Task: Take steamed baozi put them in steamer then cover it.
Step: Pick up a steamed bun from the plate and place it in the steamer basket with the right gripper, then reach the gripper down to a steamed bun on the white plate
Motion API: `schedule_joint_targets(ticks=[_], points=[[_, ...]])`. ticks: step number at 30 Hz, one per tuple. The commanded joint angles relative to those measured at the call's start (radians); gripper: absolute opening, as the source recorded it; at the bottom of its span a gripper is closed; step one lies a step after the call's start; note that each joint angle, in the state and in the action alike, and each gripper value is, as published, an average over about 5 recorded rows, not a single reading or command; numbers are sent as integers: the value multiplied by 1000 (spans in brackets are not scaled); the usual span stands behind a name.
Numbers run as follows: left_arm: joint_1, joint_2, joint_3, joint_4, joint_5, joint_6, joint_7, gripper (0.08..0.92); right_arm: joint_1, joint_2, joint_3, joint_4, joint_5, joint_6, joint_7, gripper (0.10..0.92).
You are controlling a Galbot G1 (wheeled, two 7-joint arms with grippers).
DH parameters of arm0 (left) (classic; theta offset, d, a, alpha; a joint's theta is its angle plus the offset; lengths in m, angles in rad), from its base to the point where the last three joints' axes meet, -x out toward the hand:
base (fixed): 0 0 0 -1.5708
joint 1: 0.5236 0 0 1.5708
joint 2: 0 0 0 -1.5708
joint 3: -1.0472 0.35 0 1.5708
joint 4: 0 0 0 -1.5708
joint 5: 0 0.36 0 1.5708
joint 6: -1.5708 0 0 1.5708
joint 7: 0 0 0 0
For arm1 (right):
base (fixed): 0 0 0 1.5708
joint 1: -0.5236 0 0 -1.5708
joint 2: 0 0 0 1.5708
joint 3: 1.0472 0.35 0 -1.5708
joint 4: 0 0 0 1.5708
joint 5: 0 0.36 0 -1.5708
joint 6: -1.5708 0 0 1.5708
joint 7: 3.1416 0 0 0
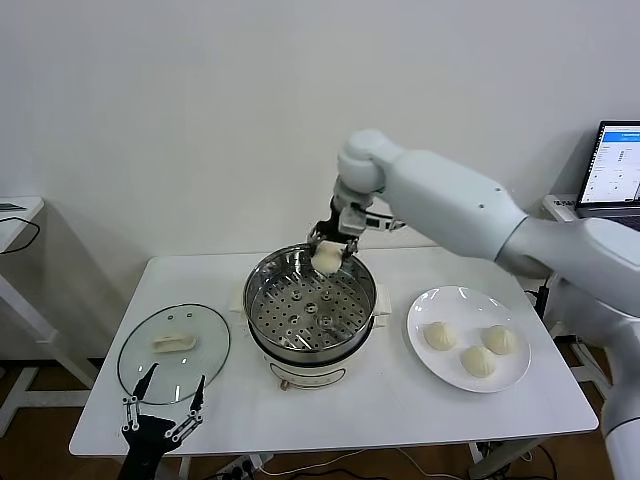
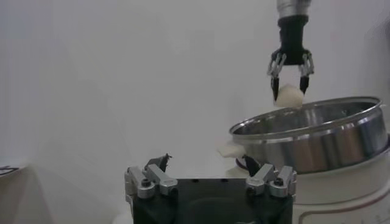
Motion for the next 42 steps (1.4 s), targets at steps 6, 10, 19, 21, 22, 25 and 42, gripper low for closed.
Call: schedule_joint_targets(ticks=[6,10,19,21,22,25,42], points=[[3,0,-4,6,1,-13,-3,823,-66,128,-7,-122,-106,12,33,677],[4,2,-8,7,0,-18,-4,823,-75,150,-3,-151,-124,22,39,678],[1,-1,-9,6,0,-21,-4,823,-98,175,4,-185,-151,27,53,707],[1,-2,-10,6,0,-22,-4,823,-98,174,5,-185,-154,26,56,736],[2,-2,-12,6,0,-22,-5,823,-97,171,5,-181,-153,26,59,753],[3,-2,-16,6,0,-23,-5,823,-84,150,7,-154,-124,24,58,803],[-3,1,-8,9,3,-20,-6,823,218,-412,-122,76,636,-636,-144,823]])
